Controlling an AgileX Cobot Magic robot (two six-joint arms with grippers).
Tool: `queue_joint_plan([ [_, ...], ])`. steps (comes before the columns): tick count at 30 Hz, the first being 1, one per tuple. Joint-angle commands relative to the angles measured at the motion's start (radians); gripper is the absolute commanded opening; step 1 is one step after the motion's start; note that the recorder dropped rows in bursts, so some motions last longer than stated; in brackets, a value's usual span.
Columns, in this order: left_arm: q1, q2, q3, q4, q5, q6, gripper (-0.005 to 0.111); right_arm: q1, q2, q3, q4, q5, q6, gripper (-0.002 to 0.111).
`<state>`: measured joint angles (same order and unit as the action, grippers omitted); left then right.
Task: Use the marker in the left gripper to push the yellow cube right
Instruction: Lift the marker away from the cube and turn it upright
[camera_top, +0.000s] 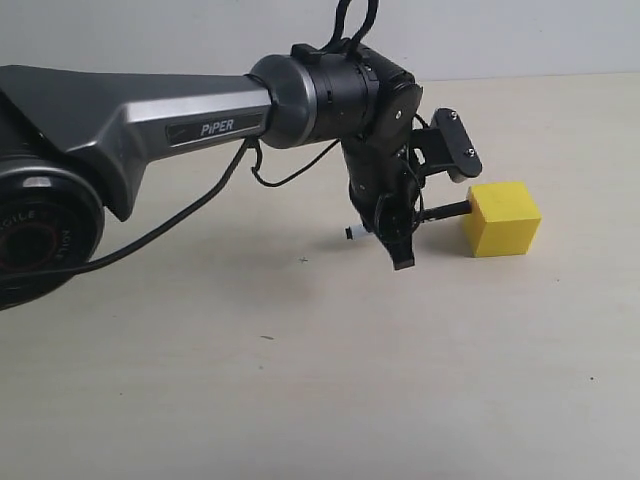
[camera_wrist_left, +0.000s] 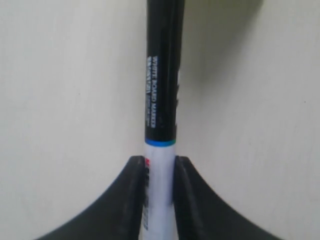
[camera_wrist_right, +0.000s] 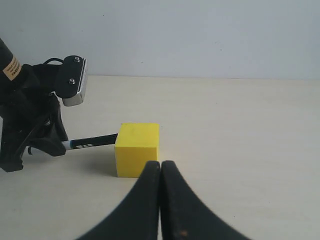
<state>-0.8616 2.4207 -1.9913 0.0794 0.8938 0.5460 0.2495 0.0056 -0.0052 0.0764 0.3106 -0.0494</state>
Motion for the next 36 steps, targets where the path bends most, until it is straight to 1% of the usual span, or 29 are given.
queue_joint_plan([
  [1, 0.000, -0.004, -0.008, -0.004, 0.039, 0.001, 0.000, -0.005, -0.006, 0.005, -0.001, -0.011, -0.001, 0.000],
  [8, 0.000, -0.006, -0.008, -0.004, 0.065, -0.012, 0.000, -0.005, -0.006, 0.005, -0.001, -0.011, -0.001, 0.000],
  [10, 0.005, -0.019, -0.008, -0.004, 0.081, -0.093, 0.000, -0.005, -0.006, 0.005, -0.001, -0.011, -0.001, 0.000],
  [11, 0.017, -0.032, -0.008, -0.004, 0.095, -0.161, 0.000, -0.005, -0.006, 0.005, -0.001, -0.011, -0.001, 0.000],
  [13, 0.031, -0.050, -0.008, -0.004, 0.120, -0.239, 0.000, -0.005, -0.006, 0.005, -0.001, -0.011, -0.001, 0.000],
  [16, 0.054, -0.077, -0.008, -0.013, 0.171, -0.319, 0.000, -0.005, -0.006, 0.005, -0.001, -0.011, -0.001, 0.000],
  [19, 0.074, -0.107, -0.008, -0.016, 0.223, -0.376, 0.000, -0.005, -0.006, 0.005, -0.001, -0.011, -0.001, 0.000],
  [24, 0.076, -0.149, -0.008, -0.020, 0.322, -0.390, 0.000, -0.005, -0.006, 0.005, -0.001, -0.011, -0.001, 0.000],
  [29, 0.074, -0.185, -0.008, -0.036, 0.327, -0.438, 0.000, -0.005, -0.006, 0.005, -0.001, -0.011, -0.001, 0.000],
  [32, 0.074, -0.215, 0.030, -0.044, 0.327, -0.482, 0.000, -0.005, -0.006, 0.005, -0.001, -0.011, -0.001, 0.000],
  [36, 0.074, -0.280, 0.155, -0.046, 0.327, -0.519, 0.000, -0.005, -0.006, 0.005, -0.001, -0.011, -0.001, 0.000],
])
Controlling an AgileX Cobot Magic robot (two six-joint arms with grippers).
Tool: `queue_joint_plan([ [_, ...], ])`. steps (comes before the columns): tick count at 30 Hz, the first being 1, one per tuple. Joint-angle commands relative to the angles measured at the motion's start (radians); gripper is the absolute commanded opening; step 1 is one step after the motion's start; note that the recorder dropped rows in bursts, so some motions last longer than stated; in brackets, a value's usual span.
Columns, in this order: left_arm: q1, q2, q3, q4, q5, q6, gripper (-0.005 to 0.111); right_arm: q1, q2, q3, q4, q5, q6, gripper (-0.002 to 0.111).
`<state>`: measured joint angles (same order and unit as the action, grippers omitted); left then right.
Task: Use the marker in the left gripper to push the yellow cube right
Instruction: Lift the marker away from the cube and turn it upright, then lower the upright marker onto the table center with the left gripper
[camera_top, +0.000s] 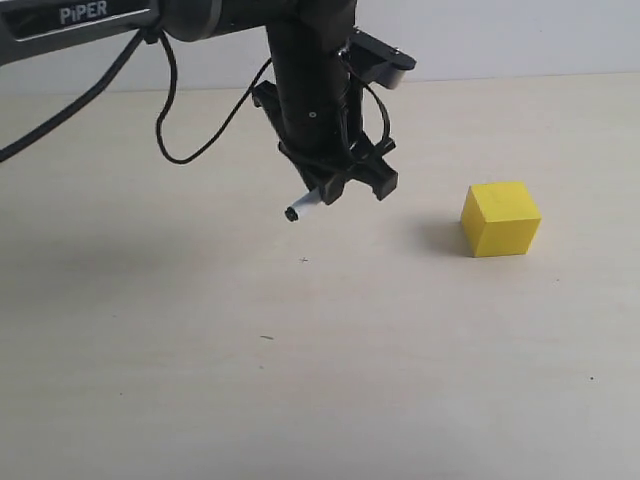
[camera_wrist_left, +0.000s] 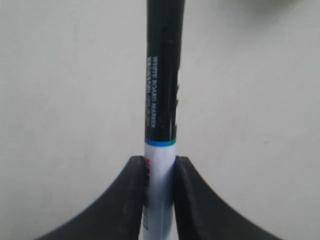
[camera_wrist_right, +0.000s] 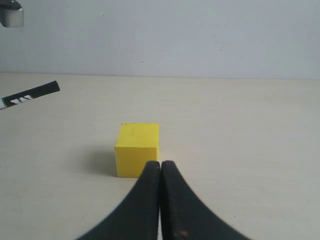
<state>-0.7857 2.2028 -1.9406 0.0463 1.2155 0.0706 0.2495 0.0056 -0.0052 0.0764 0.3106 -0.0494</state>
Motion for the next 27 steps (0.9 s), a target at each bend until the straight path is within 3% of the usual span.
queue_joint_plan([
  [1, -0.002, -0.085, 0.146, -0.010, 0.006, -0.058, 0.000, -0.005, -0.006, 0.005, -0.001, -0.011, -0.001, 0.000],
  [6, -0.002, -0.197, 0.358, -0.012, -0.191, -0.223, 0.000, -0.005, -0.006, 0.005, 0.000, -0.005, -0.001, 0.000],
  [11, -0.002, -0.241, 0.505, -0.016, -0.431, -0.566, 0.000, -0.005, -0.006, 0.005, 0.000, -0.003, -0.001, 0.000],
  [15, -0.002, -0.222, 0.549, -0.016, -0.491, -0.750, 0.000, -0.005, -0.006, 0.005, 0.000, -0.003, -0.001, 0.000],
  [27, -0.002, -0.131, 0.568, -0.016, -0.578, -0.889, 0.000, -0.005, -0.006, 0.005, 0.000, -0.003, -0.001, 0.000],
])
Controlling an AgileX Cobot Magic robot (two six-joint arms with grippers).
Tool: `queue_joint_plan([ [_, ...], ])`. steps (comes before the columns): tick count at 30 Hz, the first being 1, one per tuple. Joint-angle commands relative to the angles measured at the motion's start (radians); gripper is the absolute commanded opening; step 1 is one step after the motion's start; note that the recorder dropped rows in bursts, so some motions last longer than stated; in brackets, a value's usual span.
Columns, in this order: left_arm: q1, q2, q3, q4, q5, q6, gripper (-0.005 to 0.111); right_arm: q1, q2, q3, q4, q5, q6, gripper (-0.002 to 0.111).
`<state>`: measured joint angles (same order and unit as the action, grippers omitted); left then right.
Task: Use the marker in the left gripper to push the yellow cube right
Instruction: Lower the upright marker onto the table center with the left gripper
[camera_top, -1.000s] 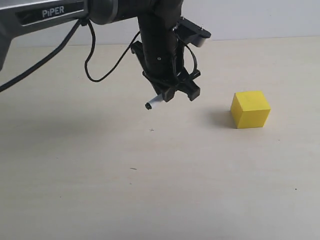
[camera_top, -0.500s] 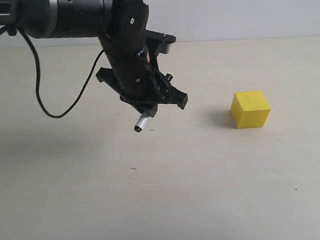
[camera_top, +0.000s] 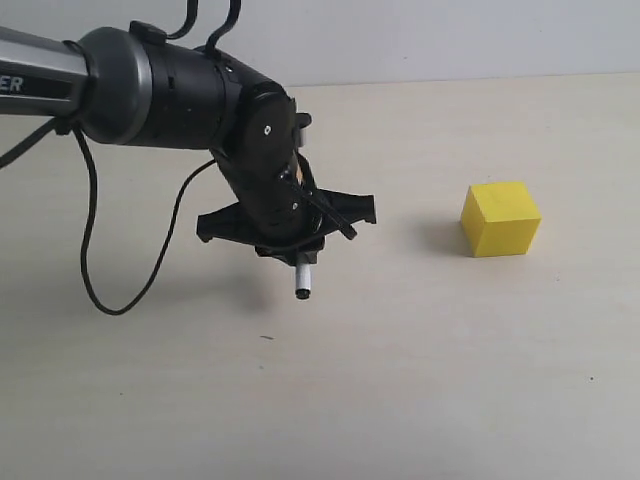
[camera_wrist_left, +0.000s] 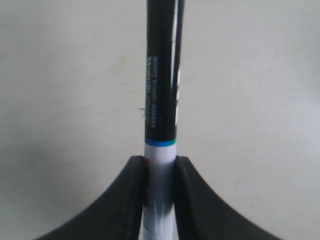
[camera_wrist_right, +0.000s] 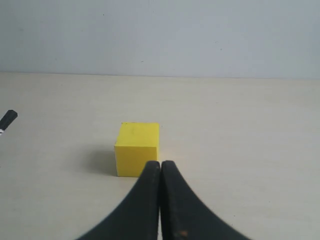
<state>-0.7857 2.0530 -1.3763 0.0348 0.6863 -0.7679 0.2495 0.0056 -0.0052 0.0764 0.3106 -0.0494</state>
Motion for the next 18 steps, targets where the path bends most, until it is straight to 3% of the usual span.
queue_joint_plan([
  [1, -0.002, 0.024, 0.004, -0.005, -0.054, -0.050, 0.000, -0.005, -0.006, 0.005, 0.000, -0.003, -0.001, 0.000],
  [18, -0.002, 0.077, 0.002, 0.003, -0.089, -0.048, 0.000, -0.005, -0.006, 0.005, 0.000, -0.003, -0.001, 0.000],
])
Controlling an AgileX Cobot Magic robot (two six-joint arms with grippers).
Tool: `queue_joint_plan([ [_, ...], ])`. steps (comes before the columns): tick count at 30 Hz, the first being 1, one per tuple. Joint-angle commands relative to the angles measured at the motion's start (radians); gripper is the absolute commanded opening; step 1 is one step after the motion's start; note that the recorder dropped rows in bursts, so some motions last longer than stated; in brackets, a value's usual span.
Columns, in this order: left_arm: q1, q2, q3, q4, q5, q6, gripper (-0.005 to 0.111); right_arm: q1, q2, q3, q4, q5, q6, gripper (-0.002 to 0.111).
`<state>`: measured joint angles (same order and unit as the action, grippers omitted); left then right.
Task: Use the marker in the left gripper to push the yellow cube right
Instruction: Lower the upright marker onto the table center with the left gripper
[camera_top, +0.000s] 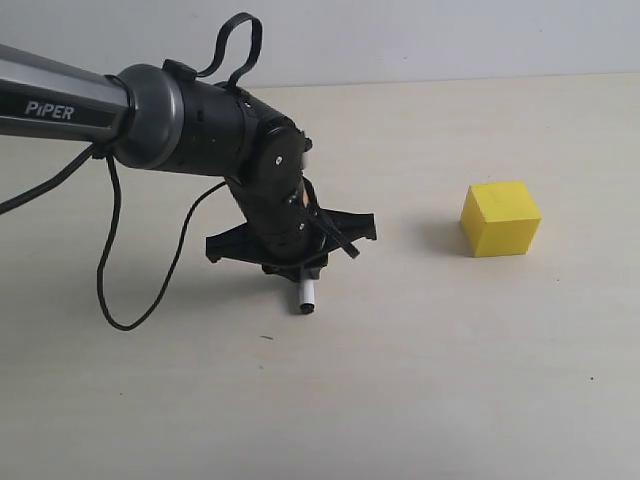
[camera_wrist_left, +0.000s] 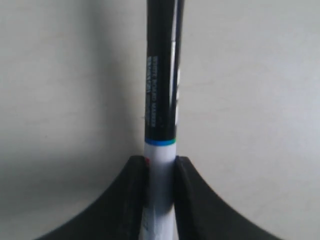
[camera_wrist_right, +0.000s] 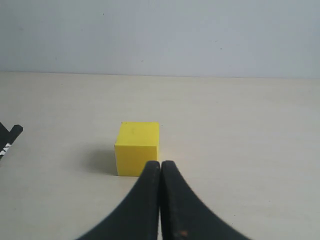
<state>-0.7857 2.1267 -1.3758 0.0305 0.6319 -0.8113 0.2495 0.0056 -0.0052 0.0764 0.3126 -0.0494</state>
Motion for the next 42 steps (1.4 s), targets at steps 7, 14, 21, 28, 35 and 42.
queue_joint_plan([
  [7, -0.002, 0.012, 0.001, 0.023, -0.037, -0.004, 0.000, -0.005, -0.006, 0.005, 0.000, -0.005, -0.001, 0.000],
  [14, -0.002, 0.012, 0.001, 0.030, -0.035, -0.017, 0.000, -0.005, -0.006, 0.005, 0.000, -0.005, -0.001, 0.000],
  [21, -0.002, 0.012, 0.001, 0.030, -0.017, -0.033, 0.000, -0.005, -0.006, 0.005, 0.000, -0.005, -0.001, 0.000],
  [28, -0.002, 0.012, 0.001, 0.030, 0.017, -0.041, 0.000, -0.005, -0.006, 0.005, 0.000, -0.005, -0.001, 0.000],
  [35, -0.002, 0.012, 0.001, 0.034, 0.028, -0.041, 0.000, -0.005, -0.006, 0.005, 0.000, -0.008, -0.001, 0.000],
  [42, -0.002, 0.012, 0.001, 0.034, 0.028, -0.041, 0.000, -0.005, -0.006, 0.005, 0.000, -0.014, -0.001, 0.000],
])
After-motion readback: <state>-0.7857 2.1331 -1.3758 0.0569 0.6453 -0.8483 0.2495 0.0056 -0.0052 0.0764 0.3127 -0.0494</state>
